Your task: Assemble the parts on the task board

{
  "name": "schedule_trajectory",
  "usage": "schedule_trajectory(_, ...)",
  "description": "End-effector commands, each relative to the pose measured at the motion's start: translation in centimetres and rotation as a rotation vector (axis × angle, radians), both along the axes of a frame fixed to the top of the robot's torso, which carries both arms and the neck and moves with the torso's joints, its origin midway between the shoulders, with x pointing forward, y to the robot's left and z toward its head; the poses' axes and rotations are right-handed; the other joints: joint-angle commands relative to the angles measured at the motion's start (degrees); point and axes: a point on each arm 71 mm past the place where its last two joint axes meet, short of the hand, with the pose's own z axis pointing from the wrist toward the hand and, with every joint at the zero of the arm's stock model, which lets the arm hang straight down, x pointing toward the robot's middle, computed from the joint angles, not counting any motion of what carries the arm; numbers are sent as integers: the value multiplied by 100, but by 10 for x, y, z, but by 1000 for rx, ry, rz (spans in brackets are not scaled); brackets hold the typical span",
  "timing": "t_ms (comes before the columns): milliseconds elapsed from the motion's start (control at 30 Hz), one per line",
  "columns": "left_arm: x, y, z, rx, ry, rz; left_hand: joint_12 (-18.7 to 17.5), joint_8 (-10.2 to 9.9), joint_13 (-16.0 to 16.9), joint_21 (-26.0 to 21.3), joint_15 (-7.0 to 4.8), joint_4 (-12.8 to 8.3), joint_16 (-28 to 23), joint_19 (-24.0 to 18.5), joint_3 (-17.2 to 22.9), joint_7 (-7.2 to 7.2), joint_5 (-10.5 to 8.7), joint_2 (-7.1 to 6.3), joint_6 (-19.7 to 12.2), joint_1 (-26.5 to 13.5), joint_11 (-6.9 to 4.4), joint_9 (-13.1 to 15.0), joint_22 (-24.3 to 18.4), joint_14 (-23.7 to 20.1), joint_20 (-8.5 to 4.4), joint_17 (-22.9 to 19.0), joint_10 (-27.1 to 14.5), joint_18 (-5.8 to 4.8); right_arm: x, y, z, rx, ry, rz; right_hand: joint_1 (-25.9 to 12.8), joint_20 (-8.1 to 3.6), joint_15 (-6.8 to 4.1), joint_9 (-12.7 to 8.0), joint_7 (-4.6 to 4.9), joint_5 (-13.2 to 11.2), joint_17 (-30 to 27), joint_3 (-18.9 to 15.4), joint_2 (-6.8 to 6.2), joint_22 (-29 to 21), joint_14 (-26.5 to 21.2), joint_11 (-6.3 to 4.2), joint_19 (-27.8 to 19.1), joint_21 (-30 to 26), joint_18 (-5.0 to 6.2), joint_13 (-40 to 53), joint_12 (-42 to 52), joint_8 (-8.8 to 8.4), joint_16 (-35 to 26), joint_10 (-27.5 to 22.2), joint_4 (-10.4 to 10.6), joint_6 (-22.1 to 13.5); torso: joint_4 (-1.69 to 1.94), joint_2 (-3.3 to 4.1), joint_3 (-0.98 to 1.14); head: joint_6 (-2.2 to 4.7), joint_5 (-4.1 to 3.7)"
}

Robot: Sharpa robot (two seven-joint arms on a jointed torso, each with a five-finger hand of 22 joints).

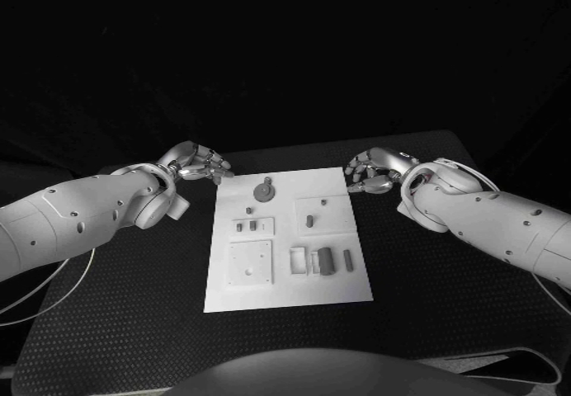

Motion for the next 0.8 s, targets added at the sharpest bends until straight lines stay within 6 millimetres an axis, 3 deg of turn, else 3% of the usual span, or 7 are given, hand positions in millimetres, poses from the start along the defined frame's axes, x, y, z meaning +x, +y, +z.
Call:
schedule_trajectory(33, -2, -7, 3, -168, 17, -22, 11, 35, -31, -50, 12, 0, -81, 45, -74, -11, -29, 69, -43, -5, 7, 2, -68, 47, 11, 2, -39, -47, -5, 14, -2, -175, -78, 94, 33, -7, 9, 6, -132, -2, 12, -23, -16, 22, 58, 46, 65, -16, 130, -138, -254, 37, -13, 22, -1, -19, -2, 6, -20, 38, 9)
schedule_trajectory(100, -2, -9, 3, -171, 18, -27, 11, 35, -39, -61, 12, 1, -97, 56, -93, -10, -31, 77, -46, -8, 8, 0, -83, 58, 11, 6, -40, -46, -6, 20, -2, -198, -98, 106, 19, -12, 34, 8, -144, -2, 16, -26, -29, 28, 87, 67, 83, -14, 130, -217, -400, 53, -11, 26, 7, -1, 0, 10, -23, 43, 14)
schedule_trajectory(133, -2, -10, 3, -171, 19, -27, 11, 35, -47, -69, 11, 2, -110, 67, -110, -9, -32, 84, -49, -12, 9, -1, -96, 69, 11, 11, -40, -45, -7, 24, -2, -200, -104, 109, -70, -9, 44, 8, -148, -5, 18, -49, -55, 30, 114, 83, 109, -5, 127, -250, -461, 56, -5, 19, 78, 2, 2, 10, -25, 44, 20)
schedule_trajectory(233, -2, -12, 3, -173, 22, -32, 12, 36, -60, -83, 8, 1, -132, 87, -141, -8, -34, 97, -51, -17, 11, -3, -117, 89, 9, 21, -40, -42, -9, 33, -4, -239, -132, 123, -373, -81, 10, 18, -109, 2, 26, -80, -201, 37, 262, 48, 238, 36, 130, -334, -609, 106, 27, 217, 415, 87, -9, 8, 0, 52, 44)
schedule_trajectory(300, -2, -15, 3, -175, 22, -37, 14, 37, -66, -90, 6, 1, -145, 100, -157, -8, -34, 111, -52, -16, 10, -4, -129, 100, 8, 28, -36, -41, -10, 38, -8, -256, -140, 133, -456, -125, -13, 35, -69, -6, 28, -117, -222, 42, 316, 26, 273, 42, 130, -374, -689, 164, 26, 337, 507, 203, -4, 9, -3, 53, 43)
schedule_trajectory(467, -2, -19, 3, -179, 24, -46, 16, 40, -79, -104, 4, 1, -168, 117, -186, -9, -36, 126, -52, -16, 9, -5, -149, 116, 6, 40, -32, -40, -13, 51, -15, -282, -162, 156, -454, -196, -94, 43, -35, -7, 33, -142, -218, 59, 445, -62, 370, 76, 130, -398, -754, 226, 30, 667, 568, 353, 14, 12, -11, 41, 60)
schedule_trajectory(800, -1, -21, 2, -180, 27, -49, 16, 40, -95, -125, 2, 2, -200, 135, -225, -7, -38, 151, -57, -21, 8, -8, -176, 132, 5, 56, -28, -41, -17, 65, -23, -342, -226, 177, -469, -290, -197, 58, -126, -7, 59, -195, -224, 82, 641, -165, 533, 140, 130, -417, -880, 310, 43, 1045, 642, 608, 29, 15, -5, 7, 88)
